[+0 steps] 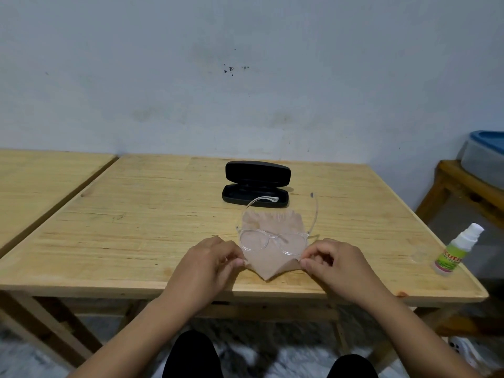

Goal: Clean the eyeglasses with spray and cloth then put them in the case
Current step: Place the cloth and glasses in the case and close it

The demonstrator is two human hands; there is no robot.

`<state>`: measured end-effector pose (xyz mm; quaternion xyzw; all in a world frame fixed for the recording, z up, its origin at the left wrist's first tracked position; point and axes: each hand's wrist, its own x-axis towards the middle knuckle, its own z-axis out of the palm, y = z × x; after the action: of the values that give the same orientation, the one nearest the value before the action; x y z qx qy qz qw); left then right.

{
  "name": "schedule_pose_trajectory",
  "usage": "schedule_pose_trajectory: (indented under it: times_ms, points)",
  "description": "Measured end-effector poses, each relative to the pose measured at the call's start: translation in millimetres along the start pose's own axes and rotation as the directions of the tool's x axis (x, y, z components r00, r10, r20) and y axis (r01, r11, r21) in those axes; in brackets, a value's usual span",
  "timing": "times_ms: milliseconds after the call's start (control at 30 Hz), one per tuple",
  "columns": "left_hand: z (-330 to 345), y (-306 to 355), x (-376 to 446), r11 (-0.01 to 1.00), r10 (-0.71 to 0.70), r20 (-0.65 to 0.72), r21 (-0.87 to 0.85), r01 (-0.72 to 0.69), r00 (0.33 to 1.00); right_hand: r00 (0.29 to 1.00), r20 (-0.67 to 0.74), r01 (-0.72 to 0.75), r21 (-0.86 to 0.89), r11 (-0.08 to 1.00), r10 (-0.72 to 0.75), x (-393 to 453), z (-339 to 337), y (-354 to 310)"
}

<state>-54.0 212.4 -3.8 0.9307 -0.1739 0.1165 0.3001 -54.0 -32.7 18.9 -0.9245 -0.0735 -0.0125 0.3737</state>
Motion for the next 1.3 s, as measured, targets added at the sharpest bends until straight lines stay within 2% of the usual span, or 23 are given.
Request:
schedule_pose_trajectory:
  times_ms: [100, 233, 300, 400, 533, 600, 733, 833, 1000, 1167, 1233, 1300]
  points:
    - [-0.8, 7.5, 11.4, 0.985, -0.140, -0.039, -0.106, 0.135, 0.989, 0.986, -0.041, -0.146, 0.244, 0.959, 0.160, 4.9, 3.2, -7.0]
    - [3.5, 13.7, 29.4, 0.909, -0.361, -0.114, -0.267, 0.321, 0.926, 0.926, -0.039, -0.278, 0.605, 0.746, 0.376, 14.0, 10.2, -17.1]
    - [7.9, 14.7, 37.4, 0.851, -0.459, -0.131, -0.350, 0.392, 0.879, 0.892, -0.049, -0.293, 0.693, 0.659, 0.449, 18.4, 14.8, -20.3]
    - [14.4, 16.0, 43.6, 0.796, -0.516, -0.108, -0.425, 0.430, 0.849, 0.883, -0.053, -0.282, 0.735, 0.617, 0.466, 21.4, 21.6, -20.8]
    - [14.5, 15.0, 41.9, 0.796, -0.512, -0.095, -0.424, 0.431, 0.854, 0.901, -0.037, -0.272, 0.727, 0.631, 0.432, 18.9, 24.2, -15.0]
    - [11.3, 11.1, 41.9, 0.800, -0.518, -0.127, -0.421, 0.427, 0.846, 0.896, -0.093, -0.250, 0.701, 0.668, 0.433, 17.9, 21.8, -8.9]
    - [2.8, -7.1, 54.8, 0.837, -0.497, -0.188, -0.363, 0.410, 0.847, 0.844, -0.250, -0.222, 0.644, 0.732, 0.475, 27.2, 7.5, 5.2]
    - [-0.4, -25.7, 76.0, 0.873, -0.454, -0.117, -0.256, 0.415, 0.883, 0.855, -0.295, -0.228, 0.525, 0.820, 0.426, 49.9, -3.4, 14.9]
    - [7.6, -37.9, 107.1, 0.937, -0.320, 0.052, -0.129, 0.324, 0.946, 0.943, -0.132, -0.246, 0.347, 0.905, 0.306, 91.5, -6.5, 23.0]
    - [16.2, -37.0, 119.6, 0.963, -0.225, 0.113, -0.127, 0.239, 0.968, 0.976, 0.031, -0.218, 0.141, 0.966, 0.216, 111.9, -4.7, 26.0]
    - [18.2, -36.9, 120.5, 0.964, -0.217, 0.114, -0.135, 0.231, 0.970, 0.980, 0.045, -0.196, 0.104, 0.975, 0.192, 114.8, -4.8, 28.6]
    - [19.1, -38.8, 120.7, 0.962, -0.214, 0.105, -0.151, 0.228, 0.971, 0.983, 0.051, -0.183, 0.158, 0.970, 0.177, 115.9, -5.7, 31.5]
